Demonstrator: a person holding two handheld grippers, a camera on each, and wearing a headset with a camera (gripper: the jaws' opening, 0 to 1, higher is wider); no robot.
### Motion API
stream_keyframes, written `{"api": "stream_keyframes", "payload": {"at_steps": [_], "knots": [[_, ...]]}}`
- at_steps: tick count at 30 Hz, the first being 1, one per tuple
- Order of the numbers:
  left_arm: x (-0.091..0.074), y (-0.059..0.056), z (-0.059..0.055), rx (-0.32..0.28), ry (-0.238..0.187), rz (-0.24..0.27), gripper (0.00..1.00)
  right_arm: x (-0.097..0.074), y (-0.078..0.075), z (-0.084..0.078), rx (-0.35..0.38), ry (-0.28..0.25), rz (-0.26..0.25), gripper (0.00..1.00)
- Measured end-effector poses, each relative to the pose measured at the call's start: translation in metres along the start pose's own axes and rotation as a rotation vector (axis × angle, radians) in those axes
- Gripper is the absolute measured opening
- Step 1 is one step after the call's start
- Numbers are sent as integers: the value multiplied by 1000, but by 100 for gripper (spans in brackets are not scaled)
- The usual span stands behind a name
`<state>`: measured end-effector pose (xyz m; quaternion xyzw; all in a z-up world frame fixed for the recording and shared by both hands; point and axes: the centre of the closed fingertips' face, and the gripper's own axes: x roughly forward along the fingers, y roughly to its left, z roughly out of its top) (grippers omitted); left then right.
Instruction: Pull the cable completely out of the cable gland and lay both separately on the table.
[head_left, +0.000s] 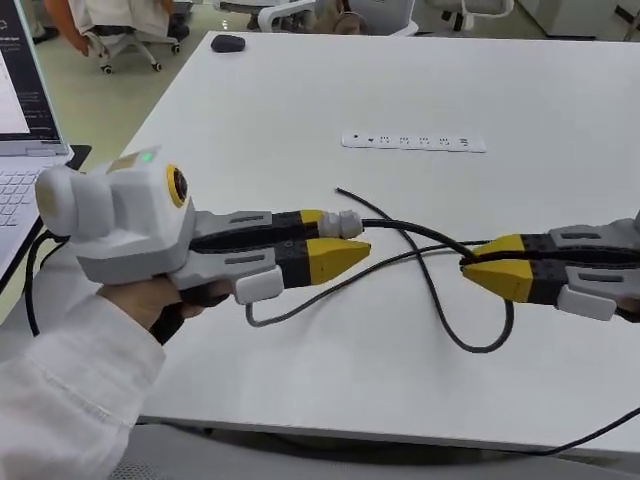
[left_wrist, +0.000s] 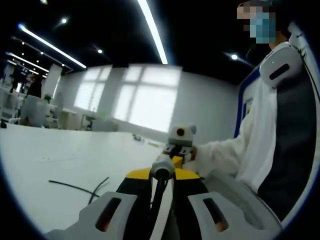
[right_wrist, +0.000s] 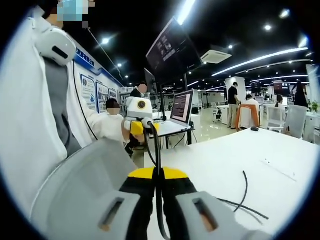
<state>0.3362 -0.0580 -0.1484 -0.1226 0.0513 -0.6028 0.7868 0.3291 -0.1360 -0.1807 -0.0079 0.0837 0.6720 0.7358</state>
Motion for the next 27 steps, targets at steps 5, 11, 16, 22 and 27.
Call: {"api": "stream_keyframes", "payload": {"at_steps": [5,11,16,22,27], "knots": [[2,-3,-5,8,23,-8,16,-8,-1,-9,1,25,-21,2],[5,-5,-7,21,34,-23,16,-7,1,-13,-45,57,-25,3],[4,-4,-6,29,33,-19,16,-1,1,-3,-42,29,-30,16],[11,-9,-15,38,77,-39,16,24,8,28,-45,-62,19,23],[17,-12,-16,40,76,-49,16,44,14,29,-63,-48,66,21]]}}
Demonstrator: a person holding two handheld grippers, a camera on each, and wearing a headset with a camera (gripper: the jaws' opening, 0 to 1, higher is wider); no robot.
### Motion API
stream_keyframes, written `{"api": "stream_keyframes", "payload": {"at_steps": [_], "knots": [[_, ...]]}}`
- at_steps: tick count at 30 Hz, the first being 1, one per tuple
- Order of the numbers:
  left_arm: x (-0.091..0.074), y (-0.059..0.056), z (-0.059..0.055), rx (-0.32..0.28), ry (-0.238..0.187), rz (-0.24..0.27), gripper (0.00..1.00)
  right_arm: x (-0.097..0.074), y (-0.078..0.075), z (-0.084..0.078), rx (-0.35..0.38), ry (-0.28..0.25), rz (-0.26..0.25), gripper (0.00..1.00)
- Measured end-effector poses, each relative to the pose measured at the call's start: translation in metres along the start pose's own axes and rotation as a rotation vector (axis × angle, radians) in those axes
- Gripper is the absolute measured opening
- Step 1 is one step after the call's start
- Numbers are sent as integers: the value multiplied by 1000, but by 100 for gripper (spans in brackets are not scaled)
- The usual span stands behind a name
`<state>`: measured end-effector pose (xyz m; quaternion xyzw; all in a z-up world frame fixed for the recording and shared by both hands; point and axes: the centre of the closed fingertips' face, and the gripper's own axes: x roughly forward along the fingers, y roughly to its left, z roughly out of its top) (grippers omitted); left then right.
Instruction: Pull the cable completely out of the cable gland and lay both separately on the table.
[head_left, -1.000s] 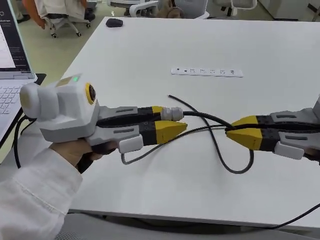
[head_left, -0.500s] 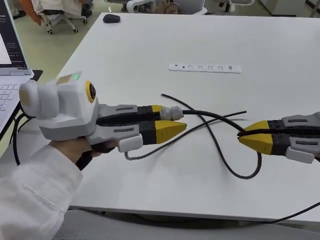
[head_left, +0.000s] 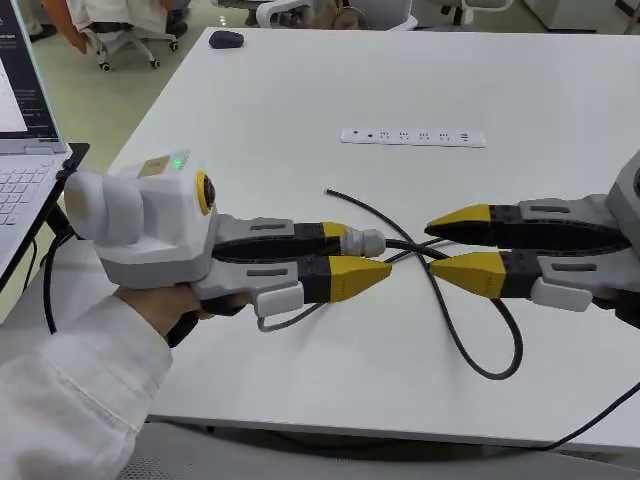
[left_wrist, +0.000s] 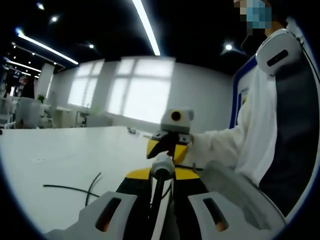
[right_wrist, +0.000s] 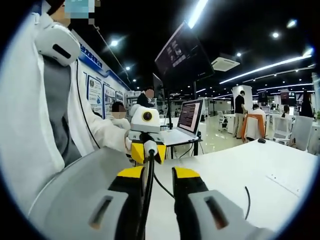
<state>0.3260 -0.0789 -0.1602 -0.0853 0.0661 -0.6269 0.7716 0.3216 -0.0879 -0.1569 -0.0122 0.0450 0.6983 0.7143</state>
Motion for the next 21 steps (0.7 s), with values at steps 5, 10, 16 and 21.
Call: {"api": "stream_keyframes", "payload": {"at_steps": [5,10,16,21], "knots": [[2,0,-3,-15,7,-2,16,4,2,-1,8,-1,27,14],[1,0,-3,-23,7,-1,16,5,7,0,5,-7,51,3],[2,-1,-6,-28,9,0,16,4,9,-5,8,0,50,3],[2,-2,-7,-24,13,-3,16,4,10,-8,6,7,52,3]]}}
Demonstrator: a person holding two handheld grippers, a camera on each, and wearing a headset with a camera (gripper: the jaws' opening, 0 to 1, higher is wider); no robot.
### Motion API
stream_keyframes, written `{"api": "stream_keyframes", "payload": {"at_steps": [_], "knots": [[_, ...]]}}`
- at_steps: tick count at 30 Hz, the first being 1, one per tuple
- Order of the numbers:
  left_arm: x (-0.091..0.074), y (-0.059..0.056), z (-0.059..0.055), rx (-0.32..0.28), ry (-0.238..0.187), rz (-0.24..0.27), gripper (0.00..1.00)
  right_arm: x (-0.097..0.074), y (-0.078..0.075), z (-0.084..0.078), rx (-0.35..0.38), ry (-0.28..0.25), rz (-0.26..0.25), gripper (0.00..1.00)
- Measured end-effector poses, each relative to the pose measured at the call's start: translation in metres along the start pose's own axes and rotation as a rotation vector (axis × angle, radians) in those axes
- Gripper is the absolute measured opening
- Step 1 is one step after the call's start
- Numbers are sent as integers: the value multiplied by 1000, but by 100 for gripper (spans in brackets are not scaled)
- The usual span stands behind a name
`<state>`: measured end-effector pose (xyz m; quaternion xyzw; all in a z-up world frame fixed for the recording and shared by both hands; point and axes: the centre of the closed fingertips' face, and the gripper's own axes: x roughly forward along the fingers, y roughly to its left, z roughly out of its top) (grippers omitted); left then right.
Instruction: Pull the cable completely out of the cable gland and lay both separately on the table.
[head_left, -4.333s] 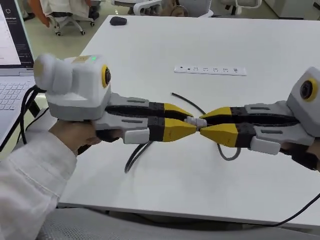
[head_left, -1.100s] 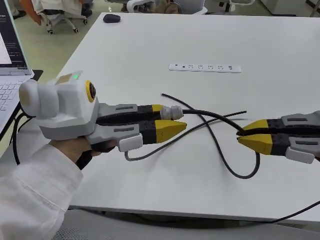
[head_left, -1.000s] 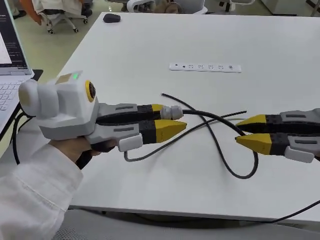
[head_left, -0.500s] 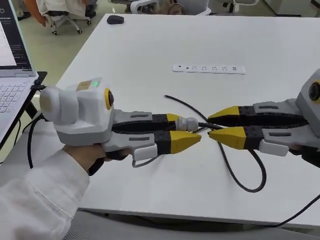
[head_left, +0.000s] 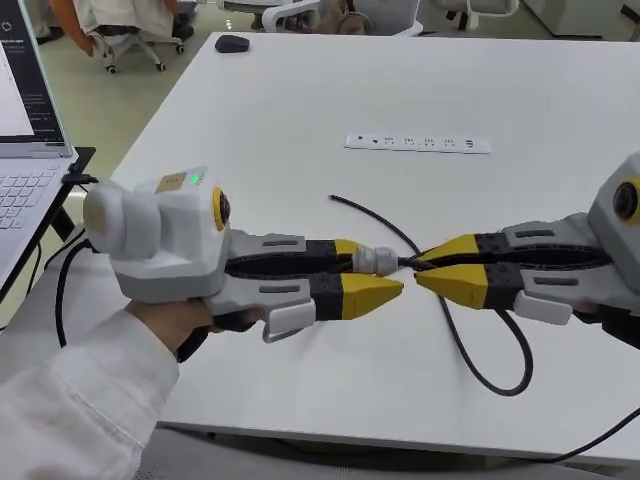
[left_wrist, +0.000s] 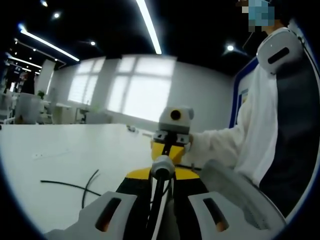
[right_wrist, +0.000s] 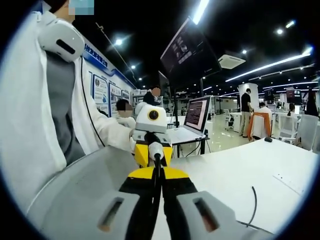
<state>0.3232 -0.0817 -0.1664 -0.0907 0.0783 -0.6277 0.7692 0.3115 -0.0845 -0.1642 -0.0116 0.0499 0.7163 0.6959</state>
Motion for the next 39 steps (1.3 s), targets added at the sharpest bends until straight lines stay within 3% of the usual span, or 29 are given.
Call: {"api": "stream_keyframes", "payload": {"at_steps": [12,20,39], "knots": [[-7,4,0,9,11,16,16,-18,-5,-10,11,27,-30,3],[-13,6,-3,16,36,21,16,-41,-10,-25,35,53,-83,3],[-12,7,-5,18,51,17,16,-71,-13,-44,68,80,-153,3]]}}
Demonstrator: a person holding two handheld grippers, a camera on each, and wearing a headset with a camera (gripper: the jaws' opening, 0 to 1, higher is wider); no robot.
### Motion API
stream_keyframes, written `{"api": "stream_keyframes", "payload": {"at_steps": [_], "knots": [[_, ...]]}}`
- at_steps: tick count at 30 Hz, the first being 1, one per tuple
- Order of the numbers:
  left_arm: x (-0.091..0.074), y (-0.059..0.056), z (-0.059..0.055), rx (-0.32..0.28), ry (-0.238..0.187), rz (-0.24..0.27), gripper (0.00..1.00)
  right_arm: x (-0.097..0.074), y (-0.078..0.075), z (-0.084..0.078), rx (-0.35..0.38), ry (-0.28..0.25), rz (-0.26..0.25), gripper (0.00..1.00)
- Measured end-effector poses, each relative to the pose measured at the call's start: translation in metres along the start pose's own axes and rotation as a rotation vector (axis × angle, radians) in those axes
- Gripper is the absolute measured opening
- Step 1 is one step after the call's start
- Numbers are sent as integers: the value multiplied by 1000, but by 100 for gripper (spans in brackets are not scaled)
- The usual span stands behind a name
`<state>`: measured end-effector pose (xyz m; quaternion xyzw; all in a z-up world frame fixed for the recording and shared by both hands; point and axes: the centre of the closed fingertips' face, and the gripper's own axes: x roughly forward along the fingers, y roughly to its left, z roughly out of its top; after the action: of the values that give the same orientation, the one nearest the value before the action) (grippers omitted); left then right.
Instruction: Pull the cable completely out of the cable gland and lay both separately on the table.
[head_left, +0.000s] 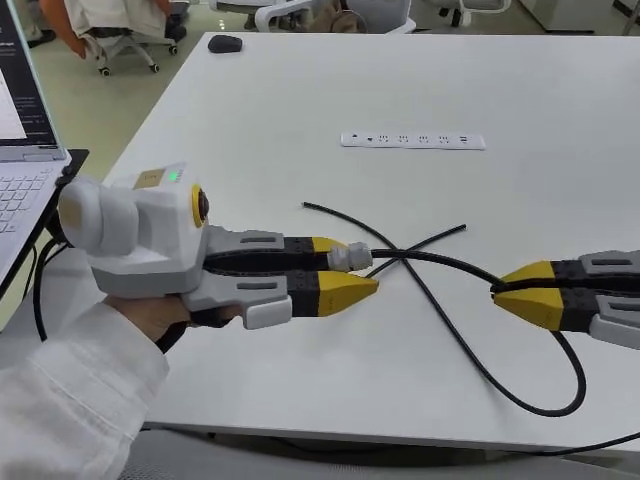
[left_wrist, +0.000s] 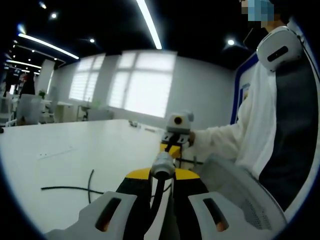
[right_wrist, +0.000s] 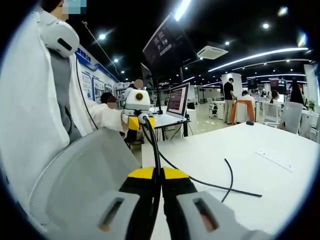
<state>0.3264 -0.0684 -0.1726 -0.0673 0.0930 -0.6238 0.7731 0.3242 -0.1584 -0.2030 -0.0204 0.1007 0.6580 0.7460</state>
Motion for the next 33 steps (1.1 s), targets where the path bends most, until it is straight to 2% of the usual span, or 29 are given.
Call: {"api": "stream_keyframes", "payload": {"at_steps": [10,14,17,20,25,29,33], "knots": [[0,0,1,8,9,-1,16,2,0,-2,1,20,-3,3],[-1,0,3,9,2,0,16,6,-3,6,-13,10,-11,12],[-1,-1,2,17,16,-3,16,11,-5,12,-31,10,-12,22],[3,-3,1,20,24,-12,16,23,-2,25,-51,-12,9,30],[11,-6,-1,20,31,-29,16,45,9,42,-92,-44,70,31],[17,-11,-5,20,44,-48,16,64,19,47,-117,-42,124,31],[19,-13,-8,19,56,-55,16,75,25,47,-128,-39,156,30]]}}
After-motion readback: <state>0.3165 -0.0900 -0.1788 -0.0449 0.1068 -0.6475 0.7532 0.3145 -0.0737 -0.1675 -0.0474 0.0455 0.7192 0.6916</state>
